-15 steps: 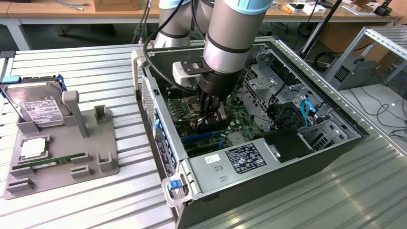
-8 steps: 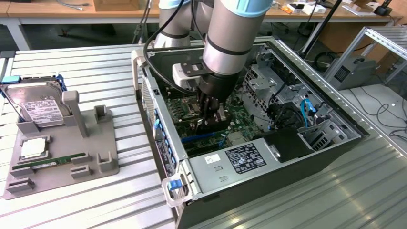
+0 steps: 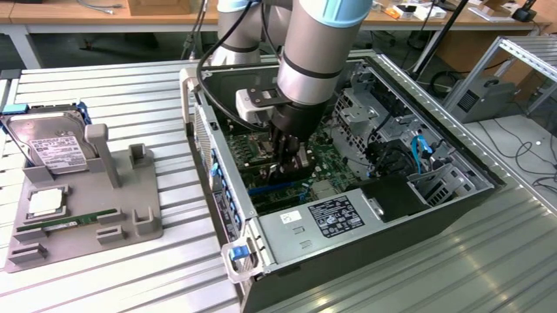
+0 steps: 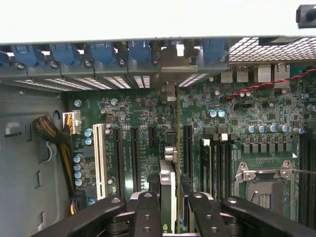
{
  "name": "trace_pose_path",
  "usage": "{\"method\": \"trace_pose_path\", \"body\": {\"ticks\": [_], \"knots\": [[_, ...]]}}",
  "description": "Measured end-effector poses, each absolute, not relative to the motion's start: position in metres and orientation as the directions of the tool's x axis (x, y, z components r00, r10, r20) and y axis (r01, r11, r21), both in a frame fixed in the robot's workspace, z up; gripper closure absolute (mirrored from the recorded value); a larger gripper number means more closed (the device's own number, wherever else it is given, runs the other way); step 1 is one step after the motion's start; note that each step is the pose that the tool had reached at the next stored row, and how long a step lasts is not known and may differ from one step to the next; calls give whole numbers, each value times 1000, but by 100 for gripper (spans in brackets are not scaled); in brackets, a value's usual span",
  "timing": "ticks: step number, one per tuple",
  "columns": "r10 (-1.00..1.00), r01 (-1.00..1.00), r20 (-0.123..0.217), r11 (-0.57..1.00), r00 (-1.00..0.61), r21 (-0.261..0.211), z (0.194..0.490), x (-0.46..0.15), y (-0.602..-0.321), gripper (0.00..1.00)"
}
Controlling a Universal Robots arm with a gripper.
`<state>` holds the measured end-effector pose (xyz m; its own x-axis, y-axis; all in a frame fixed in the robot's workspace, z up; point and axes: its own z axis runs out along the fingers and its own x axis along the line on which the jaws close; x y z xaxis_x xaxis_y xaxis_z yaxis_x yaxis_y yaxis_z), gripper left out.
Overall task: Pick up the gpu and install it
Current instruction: 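Insert the gpu into the slot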
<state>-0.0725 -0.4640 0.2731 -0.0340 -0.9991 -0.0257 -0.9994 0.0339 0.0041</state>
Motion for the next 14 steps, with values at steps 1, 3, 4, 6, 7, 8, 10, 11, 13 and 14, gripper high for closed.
{"method": "trace_pose_path", "body": {"ticks": [1,3,4,6,7,8,10,11,13,14], "knots": [[-999,-999,-26,34,-34,4,273,-72,-464,73],[-999,-999,-26,34,-34,4,272,-72,-464,73],[-999,-999,-26,34,-34,4,272,-72,-464,73],[-999,-999,-26,34,-34,4,271,-72,-464,73],[-999,-999,-26,34,-34,4,270,-72,-464,73],[-999,-999,-26,34,-34,4,269,-72,-464,73],[-999,-999,-25,34,-34,4,268,-72,-464,73],[-999,-999,-25,34,-34,4,268,-72,-464,73],[-999,-999,-26,34,-34,4,267,-72,-464,73],[-999,-999,-26,34,-34,4,267,-72,-464,73]]}}
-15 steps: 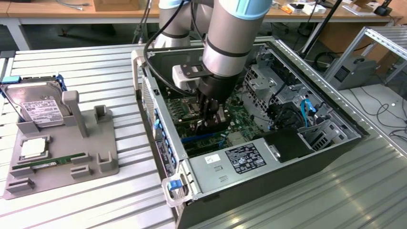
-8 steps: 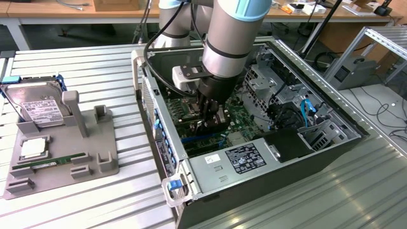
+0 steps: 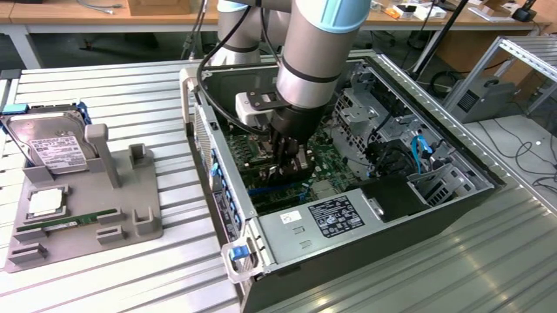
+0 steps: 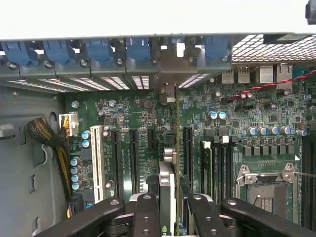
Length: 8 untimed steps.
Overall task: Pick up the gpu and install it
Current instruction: 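Insert the gpu into the slot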
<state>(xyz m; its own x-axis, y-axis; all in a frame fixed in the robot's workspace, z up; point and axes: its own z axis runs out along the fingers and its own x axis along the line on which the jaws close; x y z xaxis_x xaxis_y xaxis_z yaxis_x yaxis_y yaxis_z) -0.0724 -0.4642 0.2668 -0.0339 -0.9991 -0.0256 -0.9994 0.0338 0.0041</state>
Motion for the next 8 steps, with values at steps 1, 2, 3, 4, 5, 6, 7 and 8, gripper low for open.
{"method": "trace_pose_path", "body": {"ticks": [1,2,3,4,5,6,7,8], "knots": [[-999,-999,-26,34,-34,4,267,-72,-464,73],[-999,-999,-26,34,-34,4,267,-72,-464,73],[-999,-999,-26,34,-34,4,267,-72,-464,73],[-999,-999,-26,34,-34,4,267,-72,-464,73],[-999,-999,-26,34,-34,4,267,-72,-464,73],[-999,-999,-26,34,-34,4,267,-72,-464,73],[-999,-999,-26,34,-34,4,267,-72,-464,73],[-999,-999,-26,34,-34,4,267,-72,-464,73]]}}
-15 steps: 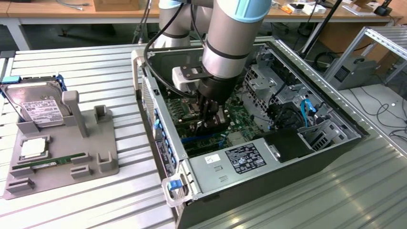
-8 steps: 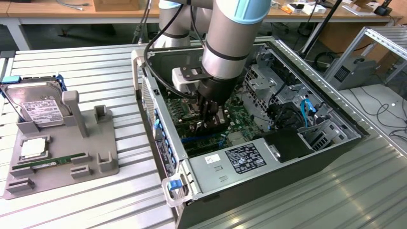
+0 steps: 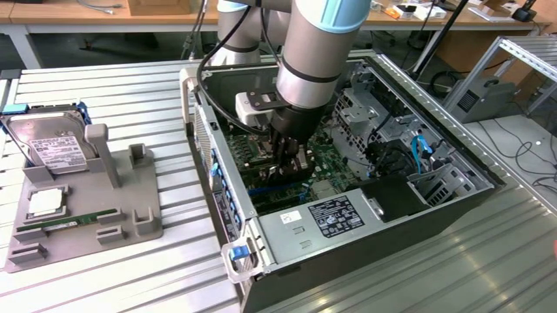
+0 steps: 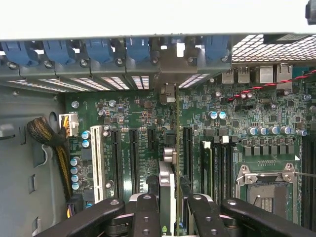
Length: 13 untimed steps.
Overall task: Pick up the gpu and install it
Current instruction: 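Insert the gpu into the slot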
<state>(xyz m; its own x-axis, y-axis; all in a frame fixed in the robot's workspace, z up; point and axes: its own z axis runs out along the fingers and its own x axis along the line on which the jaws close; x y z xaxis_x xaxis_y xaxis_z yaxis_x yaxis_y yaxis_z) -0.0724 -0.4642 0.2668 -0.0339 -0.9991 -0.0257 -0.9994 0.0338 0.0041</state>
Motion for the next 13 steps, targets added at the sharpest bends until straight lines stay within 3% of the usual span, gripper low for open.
{"method": "trace_pose_path", "body": {"ticks": [13], "knots": [[-999,-999,-25,34,-34,4,265,-76,-464,73]]}}
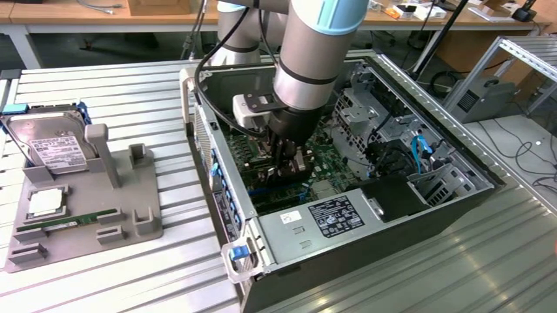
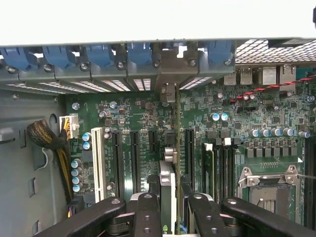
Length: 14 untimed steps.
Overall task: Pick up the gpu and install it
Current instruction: 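Insert the gpu into the slot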
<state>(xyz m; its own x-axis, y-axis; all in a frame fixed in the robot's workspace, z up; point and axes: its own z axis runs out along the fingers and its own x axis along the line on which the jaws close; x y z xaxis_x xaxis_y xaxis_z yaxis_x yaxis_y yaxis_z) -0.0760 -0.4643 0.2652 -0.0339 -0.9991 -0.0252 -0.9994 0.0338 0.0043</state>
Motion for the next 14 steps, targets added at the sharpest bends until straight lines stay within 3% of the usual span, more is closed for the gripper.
{"method": "trace_pose_path", "body": {"ticks": [14], "knots": [[-1000,-1000,-25,0,0,4,265,-76,-464,73]]}}
